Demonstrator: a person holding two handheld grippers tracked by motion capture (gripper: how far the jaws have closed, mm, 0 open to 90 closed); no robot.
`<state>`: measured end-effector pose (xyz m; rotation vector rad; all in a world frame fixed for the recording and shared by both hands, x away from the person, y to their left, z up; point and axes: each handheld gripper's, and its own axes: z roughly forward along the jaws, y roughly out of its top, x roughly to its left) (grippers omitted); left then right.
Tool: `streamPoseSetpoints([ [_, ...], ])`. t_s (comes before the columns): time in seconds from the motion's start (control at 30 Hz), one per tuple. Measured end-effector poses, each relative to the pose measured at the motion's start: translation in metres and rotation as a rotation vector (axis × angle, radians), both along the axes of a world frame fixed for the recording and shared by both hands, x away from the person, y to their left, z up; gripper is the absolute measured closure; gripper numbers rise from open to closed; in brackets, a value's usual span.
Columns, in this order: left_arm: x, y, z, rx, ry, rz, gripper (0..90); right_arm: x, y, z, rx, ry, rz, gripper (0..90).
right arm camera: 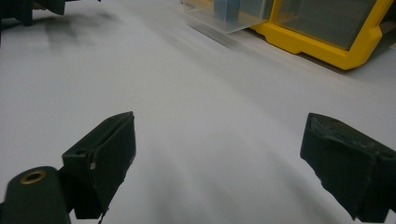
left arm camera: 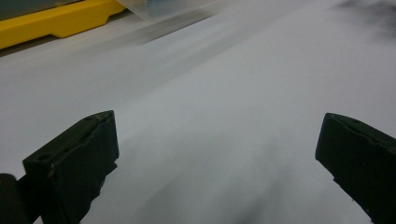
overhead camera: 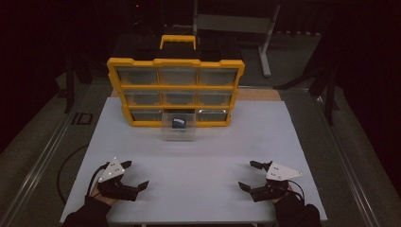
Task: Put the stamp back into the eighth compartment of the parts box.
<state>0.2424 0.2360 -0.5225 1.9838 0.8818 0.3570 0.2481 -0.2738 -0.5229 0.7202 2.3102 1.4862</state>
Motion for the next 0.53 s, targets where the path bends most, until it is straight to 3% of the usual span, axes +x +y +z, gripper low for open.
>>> streamPoseSetpoints([
  [0.07, 0.0001, 0.0008, 0.0007, -0.019, 0.000, 0.004, 0.3, 0.0001, -0.0001, -0.0002, 0.000, 0.001, -0.001, 10.5],
  [0.53, -0.0006, 0.0020, 0.0009, -0.023, -0.022, 0.017, 0.4, -0.0001, -0.0004, 0.0001, 0.001, -0.001, -0.002, 10.5],
])
